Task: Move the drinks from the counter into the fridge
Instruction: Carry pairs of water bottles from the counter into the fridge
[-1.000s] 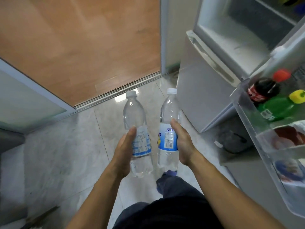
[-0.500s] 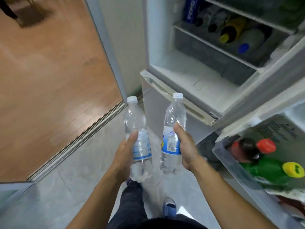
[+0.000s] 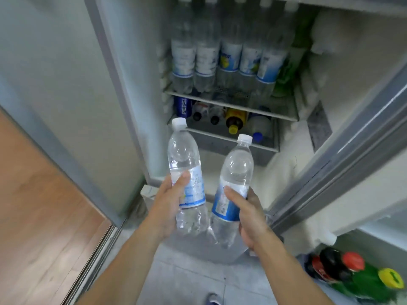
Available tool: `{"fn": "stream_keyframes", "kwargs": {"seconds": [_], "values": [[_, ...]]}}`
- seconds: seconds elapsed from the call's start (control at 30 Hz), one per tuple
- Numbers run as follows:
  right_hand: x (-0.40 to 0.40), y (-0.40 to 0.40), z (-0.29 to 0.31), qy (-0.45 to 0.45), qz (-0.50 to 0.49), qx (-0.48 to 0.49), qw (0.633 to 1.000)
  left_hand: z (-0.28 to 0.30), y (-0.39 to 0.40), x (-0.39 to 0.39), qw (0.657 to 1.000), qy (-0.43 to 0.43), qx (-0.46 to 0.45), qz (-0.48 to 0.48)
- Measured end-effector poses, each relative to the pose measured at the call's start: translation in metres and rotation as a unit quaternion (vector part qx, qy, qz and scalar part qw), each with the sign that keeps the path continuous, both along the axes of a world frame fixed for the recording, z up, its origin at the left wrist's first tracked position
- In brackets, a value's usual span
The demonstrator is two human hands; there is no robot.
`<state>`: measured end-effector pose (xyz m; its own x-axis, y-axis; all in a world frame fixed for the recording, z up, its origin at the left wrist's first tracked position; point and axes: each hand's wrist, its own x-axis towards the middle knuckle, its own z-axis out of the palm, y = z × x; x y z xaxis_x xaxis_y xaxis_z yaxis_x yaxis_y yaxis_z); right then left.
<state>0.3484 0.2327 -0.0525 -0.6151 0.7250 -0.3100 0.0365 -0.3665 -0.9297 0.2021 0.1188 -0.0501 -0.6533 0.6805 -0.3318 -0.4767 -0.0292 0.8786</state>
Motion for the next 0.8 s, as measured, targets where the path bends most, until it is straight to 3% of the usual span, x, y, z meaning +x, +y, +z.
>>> {"fn": "stream_keyframes", "kwargs": {"seconds": [0.1,0.2,0.4,0.5,0.67,0.8], "values": [[-0.020,0.025,0.017,0.026,-0.037,0.070,0.997,0.021,0.038,-0.023,0.999,0.021,0.045,-0.010],[-0.044,0.053,0.039,0.049,-0.077,0.134,0.987,0.047,0.074,-0.044,0.991,0.126,0.046,-0.014],[-0.098,0.107,0.083,0.094,-0.175,0.272,0.942,0.093,0.140,-0.083,0.936,0.342,0.081,-0.010],[-0.121,0.133,0.103,0.137,-0.212,0.286,0.924,0.112,0.173,-0.100,0.906,0.409,0.105,0.013],[-0.153,0.176,0.124,0.147,-0.229,0.299,0.915,0.124,0.231,-0.121,0.898,0.420,0.121,0.049],[-0.175,0.198,0.133,0.124,-0.218,0.277,0.928,0.124,0.257,-0.135,0.889,0.450,0.067,0.051]]}}
